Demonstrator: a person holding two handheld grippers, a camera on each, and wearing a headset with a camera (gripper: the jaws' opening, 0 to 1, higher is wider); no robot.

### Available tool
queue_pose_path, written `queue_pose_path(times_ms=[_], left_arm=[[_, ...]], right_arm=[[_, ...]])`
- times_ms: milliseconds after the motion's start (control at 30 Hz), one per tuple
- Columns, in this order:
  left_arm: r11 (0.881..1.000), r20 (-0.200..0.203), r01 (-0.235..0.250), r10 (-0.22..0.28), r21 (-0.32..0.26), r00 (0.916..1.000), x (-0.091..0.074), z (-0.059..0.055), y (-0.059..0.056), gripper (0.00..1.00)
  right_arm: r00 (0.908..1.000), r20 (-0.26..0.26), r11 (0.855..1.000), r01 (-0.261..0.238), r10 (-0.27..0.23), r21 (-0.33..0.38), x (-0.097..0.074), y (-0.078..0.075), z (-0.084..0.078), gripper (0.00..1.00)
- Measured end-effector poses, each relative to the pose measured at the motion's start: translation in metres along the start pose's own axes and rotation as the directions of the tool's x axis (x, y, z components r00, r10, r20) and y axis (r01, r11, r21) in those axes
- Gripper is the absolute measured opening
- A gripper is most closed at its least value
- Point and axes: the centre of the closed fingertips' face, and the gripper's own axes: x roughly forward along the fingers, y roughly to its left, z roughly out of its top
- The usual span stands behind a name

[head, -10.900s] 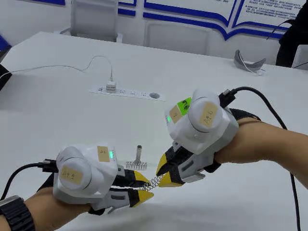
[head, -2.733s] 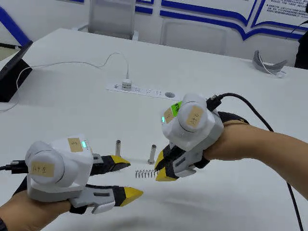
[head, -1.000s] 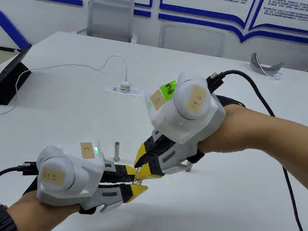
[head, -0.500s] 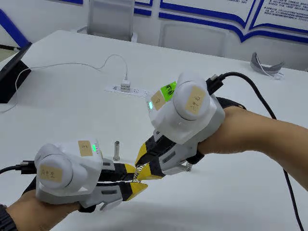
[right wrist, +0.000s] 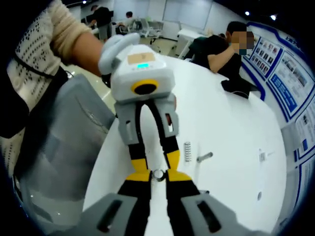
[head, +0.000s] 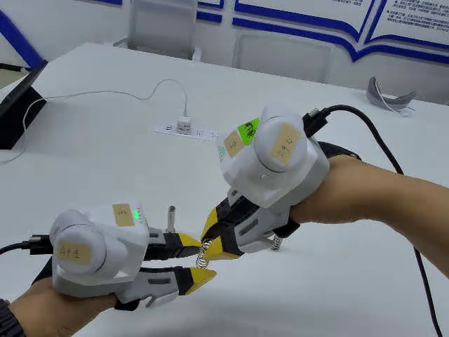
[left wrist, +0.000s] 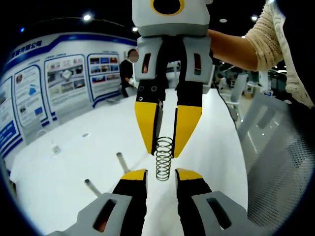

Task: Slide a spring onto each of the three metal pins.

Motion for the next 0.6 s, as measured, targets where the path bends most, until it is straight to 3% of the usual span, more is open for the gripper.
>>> queue_pose_path(times_ms=[600], left_arm=[[0.994,-0.012,-0.079,0.078,-0.078,0.9969,-0.021,-0.019,0.018,0.37]], right_arm=[[0.9982,-0.022,0.996,0.056,-0.055,0.067,-0.015,-0.029,-0.023,0.12]])
